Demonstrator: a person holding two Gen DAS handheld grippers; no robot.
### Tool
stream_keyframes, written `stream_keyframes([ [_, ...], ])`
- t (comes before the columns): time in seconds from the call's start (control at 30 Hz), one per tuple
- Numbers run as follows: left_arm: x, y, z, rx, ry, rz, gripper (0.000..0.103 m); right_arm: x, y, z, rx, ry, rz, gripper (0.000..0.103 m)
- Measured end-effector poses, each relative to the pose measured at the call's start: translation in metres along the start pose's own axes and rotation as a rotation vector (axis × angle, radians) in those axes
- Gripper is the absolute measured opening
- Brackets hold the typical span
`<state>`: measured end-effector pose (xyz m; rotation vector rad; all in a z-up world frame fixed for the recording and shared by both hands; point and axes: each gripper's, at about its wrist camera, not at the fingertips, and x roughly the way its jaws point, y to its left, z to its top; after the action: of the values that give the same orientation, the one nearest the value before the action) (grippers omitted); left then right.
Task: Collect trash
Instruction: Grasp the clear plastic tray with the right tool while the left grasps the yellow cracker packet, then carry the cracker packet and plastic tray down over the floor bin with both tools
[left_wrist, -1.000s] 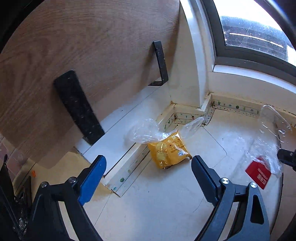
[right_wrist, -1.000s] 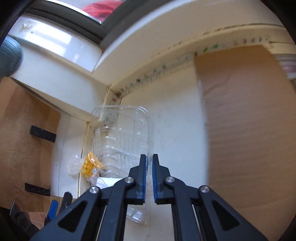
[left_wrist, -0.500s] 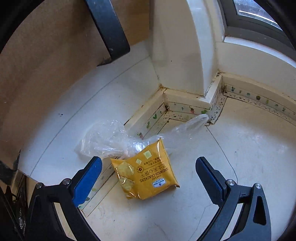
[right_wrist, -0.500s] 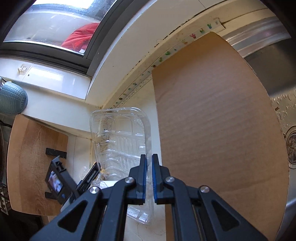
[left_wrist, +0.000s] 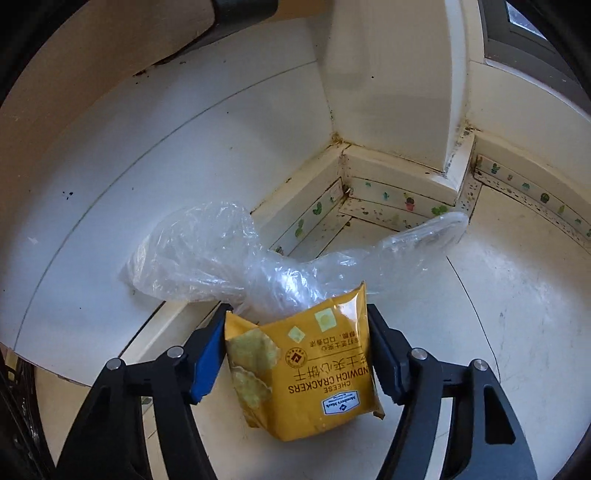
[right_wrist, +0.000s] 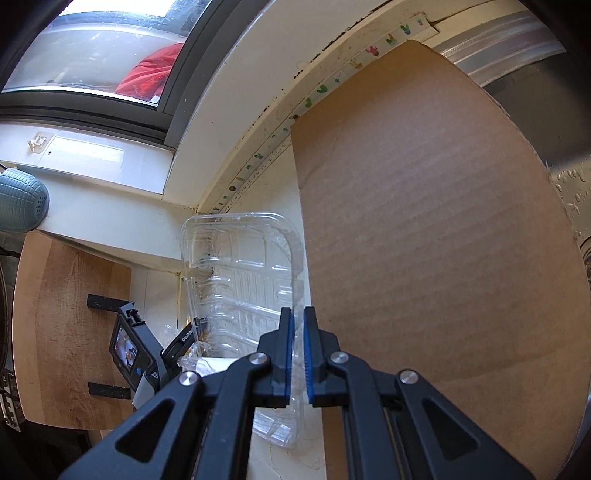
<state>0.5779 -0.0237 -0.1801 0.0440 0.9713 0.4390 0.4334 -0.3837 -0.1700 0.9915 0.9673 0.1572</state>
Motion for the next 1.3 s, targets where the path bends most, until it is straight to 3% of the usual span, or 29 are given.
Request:
stream_keyframes([
  [0.03,-0.003,0.000,-0.002,0.000,0.001,-0.008,0.063,0.000,0.000,-0.001,0.000,0.000,-0.001,0.005],
  [0.1,-0.007,0.003,-0.007,0.007,-0.001,-0.024,0.040,0.000,0.001,-0.004,-0.003,0.002,-0.001,0.005],
  [0.37,-0.040,0.012,-0.041,0.056,0.013,-0.104,0.024,-0.015,0.011,-0.026,-0.024,0.001,0.011,0.005],
  [0.73,-0.125,0.047,-0.086,0.158,-0.075,-0.242,0.020,-0.079,0.031,-0.092,-0.052,-0.100,0.005,0.005],
  [0.93,-0.180,0.098,-0.132,0.205,-0.140,-0.292,0.019,-0.113,0.043,-0.141,-0.056,-0.154,0.005,0.005],
  [1.1,-0.209,0.144,-0.166,0.222,-0.147,-0.336,0.019,-0.136,0.062,-0.185,-0.091,-0.169,0.017,0.005],
  [1.3,-0.247,0.211,-0.218,0.234,-0.169,-0.417,0.019,-0.158,0.092,-0.261,-0.222,-0.170,-0.006,0.005],
])
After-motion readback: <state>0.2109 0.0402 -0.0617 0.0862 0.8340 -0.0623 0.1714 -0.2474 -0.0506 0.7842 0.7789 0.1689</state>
